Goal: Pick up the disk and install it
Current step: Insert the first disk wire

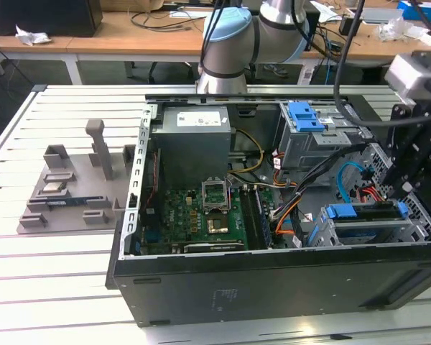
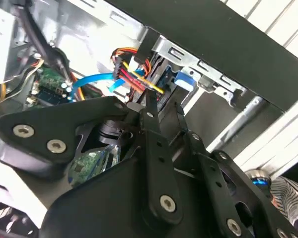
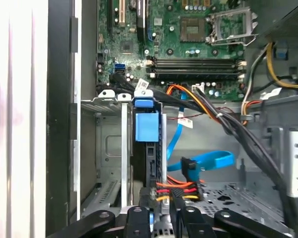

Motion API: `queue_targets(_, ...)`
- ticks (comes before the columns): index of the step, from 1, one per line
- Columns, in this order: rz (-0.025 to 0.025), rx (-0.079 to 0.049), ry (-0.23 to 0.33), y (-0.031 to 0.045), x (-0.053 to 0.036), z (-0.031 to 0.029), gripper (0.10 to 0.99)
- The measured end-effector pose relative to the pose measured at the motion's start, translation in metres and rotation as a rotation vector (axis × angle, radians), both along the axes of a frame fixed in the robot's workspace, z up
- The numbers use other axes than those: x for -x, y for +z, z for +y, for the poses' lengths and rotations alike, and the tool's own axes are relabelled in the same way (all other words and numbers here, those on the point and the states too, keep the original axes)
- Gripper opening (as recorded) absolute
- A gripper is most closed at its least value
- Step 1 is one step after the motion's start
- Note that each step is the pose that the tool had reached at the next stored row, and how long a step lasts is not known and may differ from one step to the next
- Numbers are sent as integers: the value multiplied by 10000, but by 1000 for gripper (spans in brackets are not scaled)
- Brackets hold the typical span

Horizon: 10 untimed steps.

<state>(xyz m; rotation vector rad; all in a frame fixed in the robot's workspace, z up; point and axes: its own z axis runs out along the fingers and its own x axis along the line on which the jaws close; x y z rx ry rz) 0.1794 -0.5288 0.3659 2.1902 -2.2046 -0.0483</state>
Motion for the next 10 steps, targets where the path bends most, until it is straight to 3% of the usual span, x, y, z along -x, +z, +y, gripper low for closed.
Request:
queue_targets(2,0,-2,0,86,0,18,286)
queue_targets(4,-1,0,0,179,0,35,161)
queue_targets(5,-1,-1,0,219,0,41,161)
queue_targets(6,0,-2,0,259,0,47,106)
queue_targets(10,-1,-2,1,282,0,49,106)
